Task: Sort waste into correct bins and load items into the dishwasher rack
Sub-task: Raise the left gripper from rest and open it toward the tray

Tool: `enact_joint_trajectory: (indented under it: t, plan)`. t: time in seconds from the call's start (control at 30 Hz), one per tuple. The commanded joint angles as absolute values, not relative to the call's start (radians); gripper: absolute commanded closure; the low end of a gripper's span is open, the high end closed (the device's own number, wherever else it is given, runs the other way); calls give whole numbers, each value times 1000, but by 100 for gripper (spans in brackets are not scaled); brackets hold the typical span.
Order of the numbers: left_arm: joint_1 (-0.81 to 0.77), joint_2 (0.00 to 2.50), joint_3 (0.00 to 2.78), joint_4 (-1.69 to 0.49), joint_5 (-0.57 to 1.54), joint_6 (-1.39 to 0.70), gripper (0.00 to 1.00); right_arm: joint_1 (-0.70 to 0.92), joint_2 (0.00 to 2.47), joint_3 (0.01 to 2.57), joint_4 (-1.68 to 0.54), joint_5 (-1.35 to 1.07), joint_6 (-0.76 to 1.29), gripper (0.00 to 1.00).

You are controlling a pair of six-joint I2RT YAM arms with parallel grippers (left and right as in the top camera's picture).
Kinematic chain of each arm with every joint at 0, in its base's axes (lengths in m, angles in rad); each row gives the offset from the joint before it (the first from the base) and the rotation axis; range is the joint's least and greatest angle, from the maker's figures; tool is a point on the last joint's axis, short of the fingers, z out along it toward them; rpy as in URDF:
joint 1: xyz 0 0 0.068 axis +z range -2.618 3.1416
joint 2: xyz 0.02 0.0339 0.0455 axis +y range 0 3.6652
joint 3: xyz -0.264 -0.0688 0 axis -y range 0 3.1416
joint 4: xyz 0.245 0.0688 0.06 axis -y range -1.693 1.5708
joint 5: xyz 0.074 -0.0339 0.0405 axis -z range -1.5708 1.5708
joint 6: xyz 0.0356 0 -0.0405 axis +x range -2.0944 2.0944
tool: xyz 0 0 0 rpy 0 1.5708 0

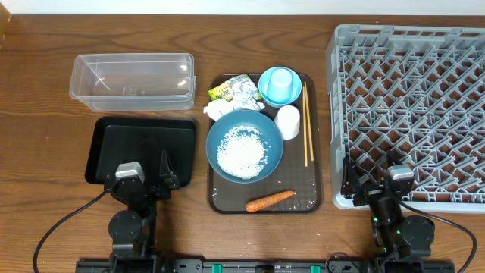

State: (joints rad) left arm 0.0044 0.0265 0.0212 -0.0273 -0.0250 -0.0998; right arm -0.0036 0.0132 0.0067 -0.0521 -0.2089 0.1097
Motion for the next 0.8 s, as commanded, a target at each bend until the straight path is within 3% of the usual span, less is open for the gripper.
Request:
enact_joint_trajectory:
  t: [0.0,0.33,0.53,0.67,0.77]
  plan:
    - [1,32,4,-70,-33,-86,1,-10,18,6,-56,-207,103,1]
    - [0,32,4,-66,-13,-104,1,-10,18,6,-56,-207,103,1]
    - [0,32,5,-39,496,-548,1,-10,18,6,-56,-207,103,1]
    - [1,32,5,-24,585,-716,1,-10,18,6,-56,-207,103,1]
    - [1,32,6,74,691,-715,1,-10,18,6,-56,-207,103,1]
